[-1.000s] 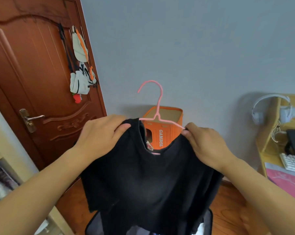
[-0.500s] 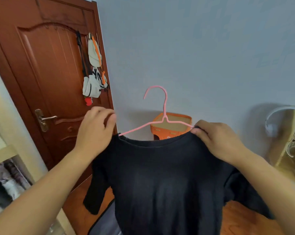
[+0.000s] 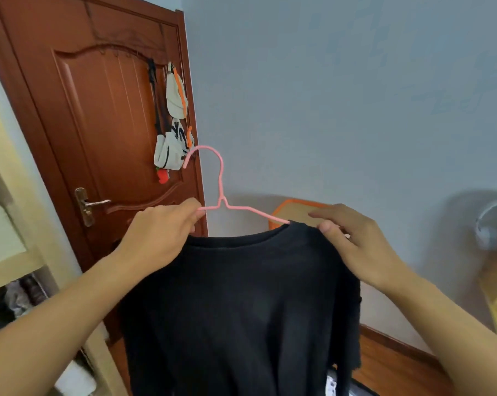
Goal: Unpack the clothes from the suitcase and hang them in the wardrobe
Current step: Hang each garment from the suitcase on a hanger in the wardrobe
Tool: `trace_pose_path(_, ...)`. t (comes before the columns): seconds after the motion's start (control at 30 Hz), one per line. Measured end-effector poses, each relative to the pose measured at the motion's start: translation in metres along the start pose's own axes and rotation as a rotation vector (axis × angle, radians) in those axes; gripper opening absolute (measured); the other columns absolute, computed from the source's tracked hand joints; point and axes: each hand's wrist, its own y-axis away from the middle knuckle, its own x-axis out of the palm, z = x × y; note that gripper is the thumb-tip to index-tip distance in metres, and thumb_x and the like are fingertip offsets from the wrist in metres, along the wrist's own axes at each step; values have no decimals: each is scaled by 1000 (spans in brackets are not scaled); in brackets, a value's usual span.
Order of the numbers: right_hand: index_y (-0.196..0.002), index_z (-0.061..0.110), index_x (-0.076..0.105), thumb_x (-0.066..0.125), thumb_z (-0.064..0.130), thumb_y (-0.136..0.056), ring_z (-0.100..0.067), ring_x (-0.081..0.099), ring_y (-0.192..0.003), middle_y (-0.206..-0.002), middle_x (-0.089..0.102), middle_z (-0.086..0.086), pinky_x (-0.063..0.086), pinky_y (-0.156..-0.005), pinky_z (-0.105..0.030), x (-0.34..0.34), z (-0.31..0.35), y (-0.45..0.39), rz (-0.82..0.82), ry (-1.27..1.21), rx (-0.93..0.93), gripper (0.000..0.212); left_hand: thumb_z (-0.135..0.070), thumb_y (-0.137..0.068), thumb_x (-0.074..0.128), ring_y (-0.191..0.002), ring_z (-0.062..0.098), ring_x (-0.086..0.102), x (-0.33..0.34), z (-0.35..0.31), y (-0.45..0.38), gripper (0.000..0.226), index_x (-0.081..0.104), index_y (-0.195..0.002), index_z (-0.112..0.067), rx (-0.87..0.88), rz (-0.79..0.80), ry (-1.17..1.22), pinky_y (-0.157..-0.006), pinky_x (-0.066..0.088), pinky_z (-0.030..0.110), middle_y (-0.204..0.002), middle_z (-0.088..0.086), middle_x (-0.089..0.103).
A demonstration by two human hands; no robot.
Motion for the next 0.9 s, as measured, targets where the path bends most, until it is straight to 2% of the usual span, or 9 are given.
trace_pose_path(0.13,-104,17,70,57,49,-98,-14,68,-98,-102,71,3,53,-88,-42,48,33,-38,506,-21,118,34,-42,-103,36,-69,10,60,-15,65,10,29,56,-91,-26,-57,-63,65,-62,50,34,-76,-12,63)
trace_pose_path(0.23,-110,28,73,59,44,-97,-5,69,-99,-104,74,14,54,-87,-29,105,82,-68,757,-242,170,24,-35,-105,46,-72,5,59,-22,137,23,24,57,-85,-30,-141,-56,183,-66,46,32,-75,-14,63)
trace_pose_path(0.3,-136,43,55,62,39,-97,2,55,-125,-135,59,25,45,-104,-24,149,121,-91,874,-330,106,40,-33,-105,48,-74,6,60,-29,190,34,25,59,-83,-30,-191,-59,254,-70,48,34,-76,-12,65)
trace_pose_path(0.37,-147,60,22,65,41,-95,12,28,-141,-153,26,39,28,-118,-24,191,154,-115,890,-431,30,70,-32,-105,48,-75,8,61,-40,246,43,27,59,-81,-31,-226,-59,258,-74,49,35,-76,-11,65)
trace_pose_path(0.4,-148,62,19,65,40,-94,13,23,-142,-154,22,40,25,-119,-25,209,168,-127,886,-463,12,75,-32,-106,48,-75,8,61,-46,273,46,28,58,-80,-31,-246,-58,252,-75,49,36,-76,-10,64)
trace_pose_path(0.53,-133,63,49,64,50,-91,13,39,-134,-142,46,36,28,-119,-30,281,204,-170,884,-330,-76,46,-35,-105,47,-69,9,61,-73,361,57,27,60,-83,-25,-317,-101,196,-75,53,42,-69,-7,62)
trace_pose_path(0.7,-120,72,51,67,35,-93,23,46,-119,-120,51,51,37,-93,0,330,263,-218,706,-316,-170,48,-41,-105,46,-72,14,62,-130,427,49,31,65,-88,-25,-339,-151,156,-76,53,47,-71,-6,62)
trace_pose_path(0.83,-128,75,39,68,38,-91,28,43,-118,-126,46,53,36,-95,-1,329,322,-271,799,-345,-260,59,-38,-105,49,-85,14,60,-201,465,28,27,71,-97,-26,-366,-273,16,-81,51,42,-84,-6,66)
trace_pose_path(0.9,-121,75,46,62,34,-96,24,49,-113,-123,53,47,40,-87,1,342,353,-297,679,-346,-318,51,-44,-105,46,-94,15,59,-232,484,29,33,73,-106,-25,-451,-296,-115,-88,49,42,-96,-2,66)
